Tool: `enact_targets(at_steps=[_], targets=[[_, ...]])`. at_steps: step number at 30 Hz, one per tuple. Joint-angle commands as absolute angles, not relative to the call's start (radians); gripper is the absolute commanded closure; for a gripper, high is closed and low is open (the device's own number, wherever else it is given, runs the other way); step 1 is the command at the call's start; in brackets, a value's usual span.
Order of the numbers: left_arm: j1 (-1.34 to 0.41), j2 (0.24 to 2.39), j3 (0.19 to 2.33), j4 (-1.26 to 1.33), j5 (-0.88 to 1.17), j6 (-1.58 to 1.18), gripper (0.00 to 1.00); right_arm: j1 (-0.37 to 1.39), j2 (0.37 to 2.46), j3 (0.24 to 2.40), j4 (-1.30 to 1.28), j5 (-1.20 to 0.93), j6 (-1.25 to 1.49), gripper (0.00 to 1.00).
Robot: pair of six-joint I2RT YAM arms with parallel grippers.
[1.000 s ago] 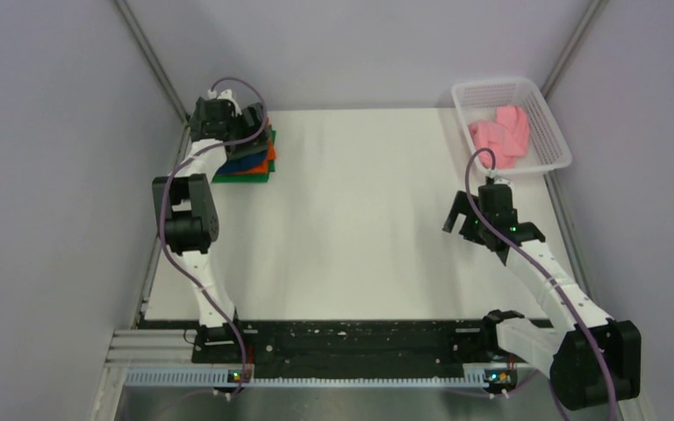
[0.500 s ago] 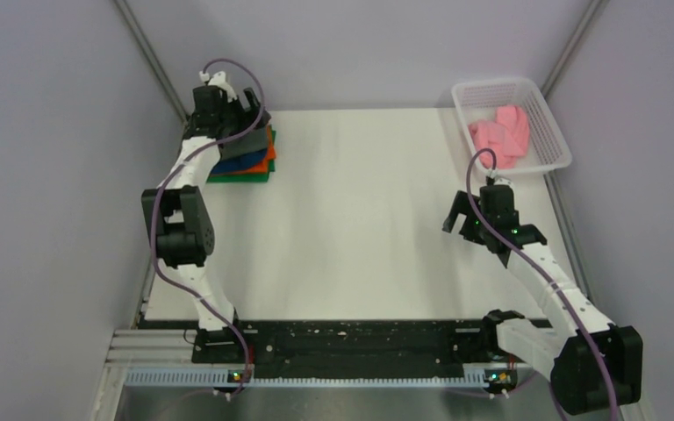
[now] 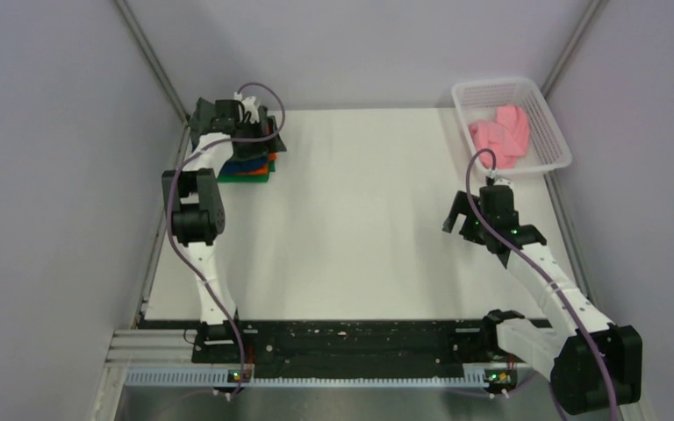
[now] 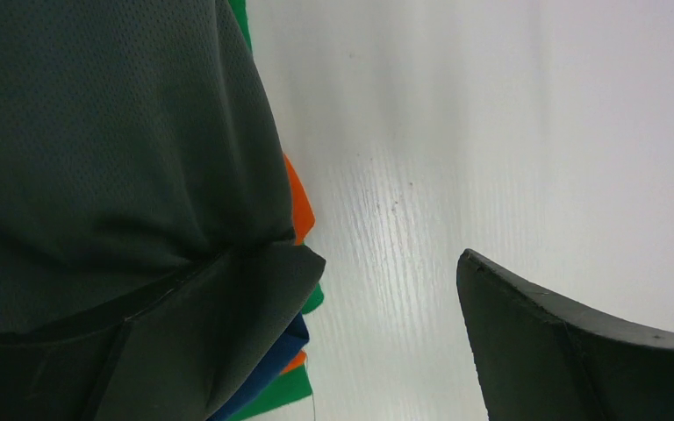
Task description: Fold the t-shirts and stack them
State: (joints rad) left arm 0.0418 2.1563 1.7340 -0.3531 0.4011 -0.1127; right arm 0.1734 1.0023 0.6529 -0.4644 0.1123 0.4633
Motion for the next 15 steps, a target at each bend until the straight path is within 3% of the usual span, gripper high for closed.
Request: enact_targets(at_steps=[1, 7, 8, 15], targets=[[0.060, 2.285, 1.860, -0.494, 0.452, -0.033, 0.01, 0.164, 0.997, 0.661, -0.446, 0.141, 0.451, 0.01], [0.062, 2.293, 1.882, -0.515, 0.440, -0.024, 0.01, 0.166, 0.994, 0.670, -0.456, 0.154, 0.451, 0.01], [0.063, 2.275, 1.878, -0.513, 0.443, -0.020, 0.01, 0.165, 0.996, 0.670, -0.457, 0.156, 0.364, 0.01], [0.072, 2.045, 1.828, -0.400, 0.325, -0.065, 0.01, 0.165, 0.994, 0.671, -0.464, 0.165, 0.452, 0.01]])
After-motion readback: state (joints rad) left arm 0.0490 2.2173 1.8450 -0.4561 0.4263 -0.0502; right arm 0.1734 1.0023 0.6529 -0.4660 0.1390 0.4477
